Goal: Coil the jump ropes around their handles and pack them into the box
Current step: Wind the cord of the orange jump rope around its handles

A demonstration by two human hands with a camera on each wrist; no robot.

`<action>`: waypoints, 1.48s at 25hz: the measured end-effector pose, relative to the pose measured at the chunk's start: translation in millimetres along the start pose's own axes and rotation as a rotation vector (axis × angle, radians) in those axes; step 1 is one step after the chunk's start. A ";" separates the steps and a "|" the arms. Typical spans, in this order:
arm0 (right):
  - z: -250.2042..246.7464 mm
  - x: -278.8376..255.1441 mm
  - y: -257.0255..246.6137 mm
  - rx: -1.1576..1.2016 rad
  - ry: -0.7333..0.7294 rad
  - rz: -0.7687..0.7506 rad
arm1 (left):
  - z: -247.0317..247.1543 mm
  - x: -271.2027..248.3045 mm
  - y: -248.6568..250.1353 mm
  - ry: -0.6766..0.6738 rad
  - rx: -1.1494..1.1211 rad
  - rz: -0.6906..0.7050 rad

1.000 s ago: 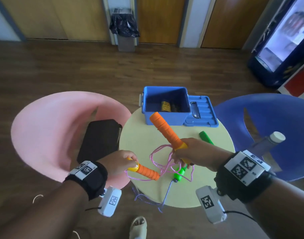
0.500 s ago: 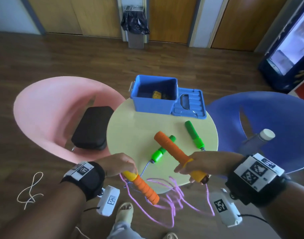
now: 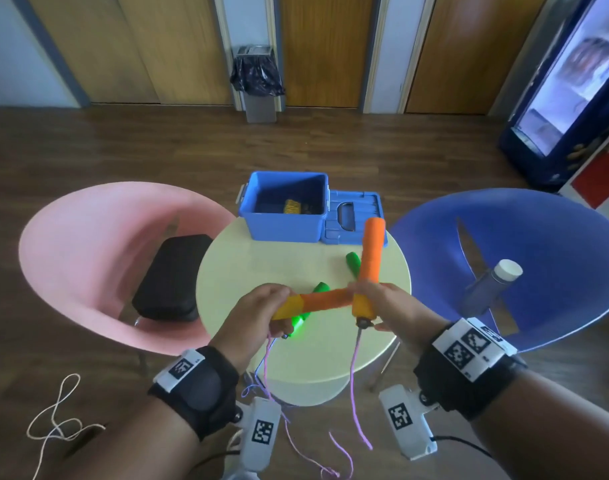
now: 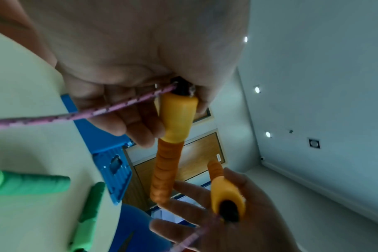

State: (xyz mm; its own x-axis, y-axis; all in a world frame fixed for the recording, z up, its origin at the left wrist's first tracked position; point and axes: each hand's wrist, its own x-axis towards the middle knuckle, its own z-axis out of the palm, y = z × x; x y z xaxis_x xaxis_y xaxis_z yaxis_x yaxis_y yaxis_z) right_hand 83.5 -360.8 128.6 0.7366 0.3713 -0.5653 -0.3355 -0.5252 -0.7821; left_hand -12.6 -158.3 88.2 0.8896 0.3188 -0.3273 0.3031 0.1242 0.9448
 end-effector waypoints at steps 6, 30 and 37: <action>-0.9 -14.1 -17.4 0.202 0.072 -0.035 | 39.7 -7.3 29.1 0.015 -0.224 0.068; -36.6 -39.1 -23.5 -1.210 0.265 -0.788 | 57.9 -33.5 81.6 -0.430 -0.003 0.107; -57.3 -36.4 -35.4 -0.141 0.397 -0.477 | 19.0 -18.0 39.7 -0.228 0.095 0.197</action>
State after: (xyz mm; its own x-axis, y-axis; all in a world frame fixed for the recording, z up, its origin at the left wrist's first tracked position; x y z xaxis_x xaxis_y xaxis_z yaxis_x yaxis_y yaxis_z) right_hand 102.3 -399.6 191.8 0.9567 0.2912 -0.0021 0.1437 -0.4783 -0.8663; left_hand -10.2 -177.0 131.8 0.9848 0.1073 -0.1362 0.1381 -0.0107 0.9904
